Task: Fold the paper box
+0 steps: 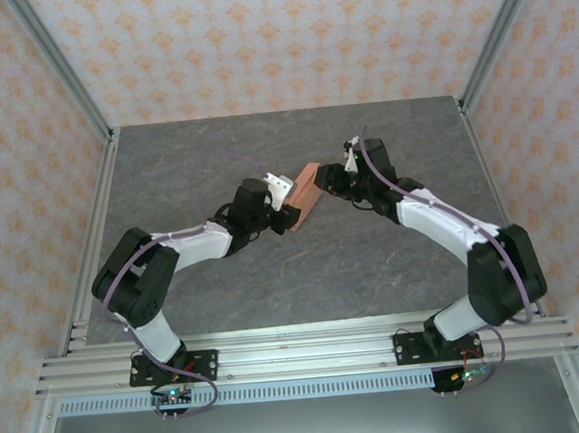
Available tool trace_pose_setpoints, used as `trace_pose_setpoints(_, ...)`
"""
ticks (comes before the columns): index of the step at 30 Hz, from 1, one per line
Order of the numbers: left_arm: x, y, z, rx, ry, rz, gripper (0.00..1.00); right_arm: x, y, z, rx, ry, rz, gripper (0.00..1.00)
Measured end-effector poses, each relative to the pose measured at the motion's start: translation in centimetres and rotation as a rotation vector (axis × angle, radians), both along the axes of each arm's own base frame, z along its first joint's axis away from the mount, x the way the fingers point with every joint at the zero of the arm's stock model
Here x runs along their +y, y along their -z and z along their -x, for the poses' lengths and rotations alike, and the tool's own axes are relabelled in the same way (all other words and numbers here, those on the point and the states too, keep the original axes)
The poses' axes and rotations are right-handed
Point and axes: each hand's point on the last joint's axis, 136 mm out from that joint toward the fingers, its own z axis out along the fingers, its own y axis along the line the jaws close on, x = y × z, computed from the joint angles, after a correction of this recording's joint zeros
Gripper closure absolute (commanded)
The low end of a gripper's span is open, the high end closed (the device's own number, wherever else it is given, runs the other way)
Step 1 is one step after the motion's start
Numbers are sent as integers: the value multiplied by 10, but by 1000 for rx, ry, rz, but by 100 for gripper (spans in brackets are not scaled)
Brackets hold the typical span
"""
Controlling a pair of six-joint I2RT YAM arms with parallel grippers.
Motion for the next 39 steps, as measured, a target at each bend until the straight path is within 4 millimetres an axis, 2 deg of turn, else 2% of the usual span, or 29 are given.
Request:
trace_pose_setpoints(2, 1, -6, 3, 1, 37, -9, 72, -10, -20, 3, -89, -25, 67, 57)
trace_pose_setpoints(4, 0, -12, 9, 4, 87, -14, 72, -20, -32, 5, -158, -40, 130, 55)
trace_pose_setpoints(9, 2, -36, 17, -14, 234, -36, 72, -40, -39, 6, -295, -96, 310, 54)
trace_pose_setpoints(13, 15, -51, 20, -27, 346, -65, 71, -50, -26, 26, -382, -172, 419, 54)
trace_pose_setpoints(17, 27, -53, 31, -23, 462, -111, 72, -58, -12, 49, -429, -219, 471, 54)
trace_pose_setpoints(22, 34, -47, 53, -11, 612, -136, 70, -55, 12, 60, -422, -261, 481, 54)
trace_pose_setpoints(27, 39, -40, 60, 10, 730, -127, 71, -41, 38, 78, -409, -346, 503, 57)
trace_pose_setpoints(31, 43, -33, 61, 23, 783, -120, 71, -32, 45, 87, -435, -400, 522, 59)
trace_pose_setpoints(35, 44, -26, 66, 44, 812, -120, 71, -30, 42, 85, -477, -418, 550, 59)
trace_pose_setpoints(39, 43, -22, 63, 56, 818, -121, 71, -28, 42, 86, -508, -451, 577, 60)
